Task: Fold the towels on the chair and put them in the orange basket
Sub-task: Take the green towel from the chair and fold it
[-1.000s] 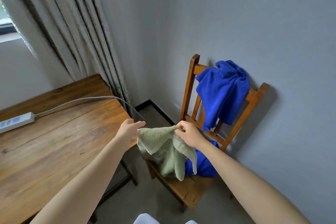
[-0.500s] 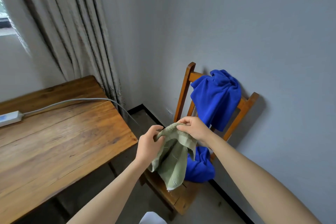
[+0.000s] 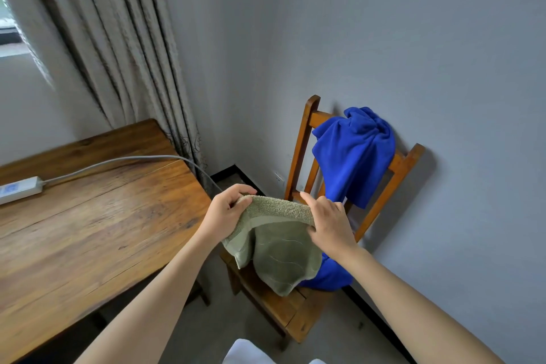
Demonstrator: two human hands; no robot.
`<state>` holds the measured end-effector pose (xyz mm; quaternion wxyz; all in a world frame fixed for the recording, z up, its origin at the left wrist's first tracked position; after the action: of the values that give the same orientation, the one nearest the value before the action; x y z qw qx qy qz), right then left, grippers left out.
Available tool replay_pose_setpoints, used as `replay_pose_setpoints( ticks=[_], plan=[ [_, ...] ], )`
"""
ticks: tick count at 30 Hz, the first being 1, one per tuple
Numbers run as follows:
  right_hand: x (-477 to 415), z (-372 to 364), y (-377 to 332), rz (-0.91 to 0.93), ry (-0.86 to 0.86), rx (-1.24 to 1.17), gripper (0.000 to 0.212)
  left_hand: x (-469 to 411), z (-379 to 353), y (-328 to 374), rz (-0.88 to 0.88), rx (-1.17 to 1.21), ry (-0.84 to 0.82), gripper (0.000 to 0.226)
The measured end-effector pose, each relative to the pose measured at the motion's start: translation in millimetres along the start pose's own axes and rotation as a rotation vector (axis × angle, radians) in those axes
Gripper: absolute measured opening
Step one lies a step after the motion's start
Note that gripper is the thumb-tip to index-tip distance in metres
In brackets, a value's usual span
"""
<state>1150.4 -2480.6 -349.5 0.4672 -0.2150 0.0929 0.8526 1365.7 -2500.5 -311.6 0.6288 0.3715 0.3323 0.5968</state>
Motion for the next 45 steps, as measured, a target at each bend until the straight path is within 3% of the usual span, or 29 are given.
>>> replay_pose_setpoints(
  ticks=[4, 6, 8, 10, 11, 14, 16, 20, 22, 26, 33, 34, 36, 38, 40, 43, 45],
  plan=[
    [-7, 9, -1, -0.012, 0.139, -0.155, 0.049, -5, -1, -14, 0.047, -0.134, 0.011, 0.026],
    [-18, 15, -4, -0.129, 0.172, -0.316, 0.02, -4, -6, -17, -0.019, -0.24, 0.039, 0.025],
    [-33, 21, -9, -0.271, 0.152, -0.463, 0.012, 3, -16, -12, -0.059, -0.326, -0.021, 0.039],
    [-49, 29, -16, -0.307, 0.116, -0.531, 0.011, 8, -28, -4, -0.072, -0.387, -0.049, 0.066],
    [-55, 31, -19, -0.302, 0.088, -0.553, 0.012, 9, -32, -2, -0.08, -0.416, -0.011, 0.068],
    [-67, 38, -21, -0.3, 0.004, -0.633, 0.013, 11, -41, -1, -0.121, -0.451, 0.254, 0.041],
    [-69, 40, -19, -0.289, -0.052, -0.663, 0.014, 11, -45, 1, -0.058, -0.425, 0.319, 0.032],
    [-67, 42, -13, -0.27, -0.135, -0.638, 0.015, 16, -59, 11, 0.05, -0.418, 0.266, 0.044],
    [-64, 42, -10, -0.277, -0.157, -0.651, 0.016, 15, -61, 13, 0.09, -0.39, 0.272, 0.03],
    [-52, 41, -8, -0.241, -0.29, -0.668, 0.024, 6, -54, 3, 0.278, -0.094, 0.198, 0.006],
    [-34, 43, 13, -0.276, -0.421, -0.698, 0.016, 5, -41, 5, 0.196, 0.279, -0.116, 0.008],
    [-31, 44, 17, -0.297, -0.431, -0.701, 0.018, 7, -40, 7, 0.145, 0.197, -0.179, 0.011],
    [-26, 45, 23, -0.336, -0.414, -0.704, 0.021, 10, -47, 7, -0.005, -0.309, -0.208, 0.033],
    [-22, 46, 27, -0.348, -0.387, -0.723, 0.022, 9, -51, 4, -0.083, -0.593, -0.014, 0.03],
    [-18, 47, 29, -0.318, -0.404, -0.729, 0.026, 10, -51, 1, -0.091, -0.556, 0.095, 0.023],
    [-8, 46, 34, -0.228, -0.535, -0.661, 0.038, 11, -46, -15, -0.068, -0.561, 0.08, 0.022],
    [0, 41, 40, -0.199, -0.621, -0.613, 0.045, 11, -37, -30, 0.042, -0.593, 0.08, 0.023]
  ],
)
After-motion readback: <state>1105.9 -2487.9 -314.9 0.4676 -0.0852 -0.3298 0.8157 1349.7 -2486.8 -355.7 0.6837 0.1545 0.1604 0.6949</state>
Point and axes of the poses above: each hand's wrist, its own x-axis away from the middle knuckle, its own z-axis out of the back of the hand, y = z × x, the point moved 3 cm from there along -x, towards the middle knuckle, and after that the axes turned 12 degrees about z, right-handed, at the moved point
